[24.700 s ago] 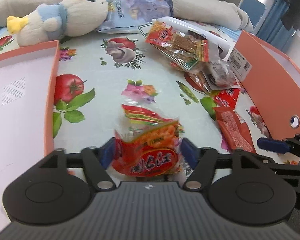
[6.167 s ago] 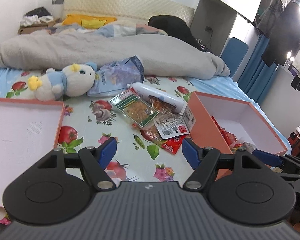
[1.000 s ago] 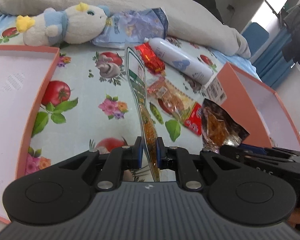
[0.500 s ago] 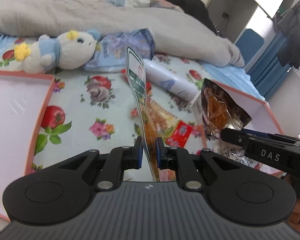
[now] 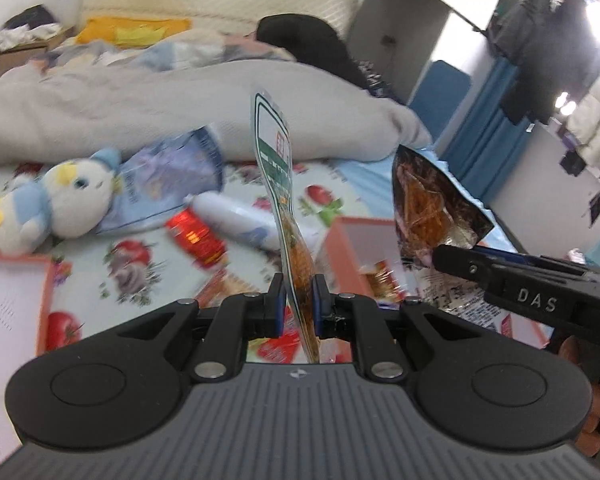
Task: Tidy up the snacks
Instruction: 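Lift both held packets and carry them over the pink box, then open both tools to drop the packets into the box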
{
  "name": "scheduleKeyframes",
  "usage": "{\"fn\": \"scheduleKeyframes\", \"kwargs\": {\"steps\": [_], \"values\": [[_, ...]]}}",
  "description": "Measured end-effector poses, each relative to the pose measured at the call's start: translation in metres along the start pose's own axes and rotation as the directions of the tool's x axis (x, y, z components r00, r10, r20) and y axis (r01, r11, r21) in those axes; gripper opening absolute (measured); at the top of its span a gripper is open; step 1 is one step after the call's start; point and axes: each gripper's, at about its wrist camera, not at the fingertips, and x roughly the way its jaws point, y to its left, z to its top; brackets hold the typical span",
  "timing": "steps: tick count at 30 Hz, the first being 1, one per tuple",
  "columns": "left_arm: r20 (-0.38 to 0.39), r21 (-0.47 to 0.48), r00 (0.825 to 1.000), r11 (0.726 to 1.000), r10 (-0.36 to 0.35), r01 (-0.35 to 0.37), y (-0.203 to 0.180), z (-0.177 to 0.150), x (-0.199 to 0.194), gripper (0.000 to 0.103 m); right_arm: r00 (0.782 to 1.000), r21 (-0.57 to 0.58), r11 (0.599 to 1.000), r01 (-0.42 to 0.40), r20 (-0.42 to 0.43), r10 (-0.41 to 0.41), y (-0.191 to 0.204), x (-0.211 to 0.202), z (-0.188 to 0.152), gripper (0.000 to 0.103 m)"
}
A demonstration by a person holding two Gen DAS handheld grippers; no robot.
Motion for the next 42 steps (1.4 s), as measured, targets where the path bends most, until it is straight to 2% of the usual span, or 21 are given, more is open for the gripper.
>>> {"fn": "scheduleKeyframes", "kwargs": {"steps": [8,14,19,27,35,42], "values": [[-0.005,0.091,0.998,0.994,-0.063,0.063,-0.056,0.028,0.015,0.015,0.996,-0.004,0.998,0.058,0.074,-0.057,-0.035,-0.022,0.016,0.042],[-0.051,0.152,0.994,0.983,-0.098,0.105,-0.094,0.034,0.048,0.015,0.99,0.062,0.993,0.1,0.097,-0.106,-0.072,-0.022,0.014,0.042],[-0.113,0.187,0.987,0.974,-0.111,0.131,-0.116,0.033,0.086,0.015,0.986,0.087,0.985,0.149,0.061,-0.154,-0.102,-0.007,0.0,0.042],[-0.212,0.216,0.973,0.966,-0.094,0.14,-0.126,0.023,0.145,0.015,0.985,0.145,0.975,0.17,-0.05,-0.165,-0.134,0.031,-0.032,0.042],[-0.271,0.222,0.961,0.967,-0.059,0.122,-0.122,0.015,0.173,0.015,0.982,0.123,0.98,0.157,-0.12,-0.142,-0.14,0.055,-0.051,0.043],[-0.299,0.219,0.954,0.969,-0.04,0.109,-0.119,0.014,0.182,0.016,0.984,0.114,0.984,0.138,-0.131,-0.123,-0.14,0.062,-0.051,0.046]]}}
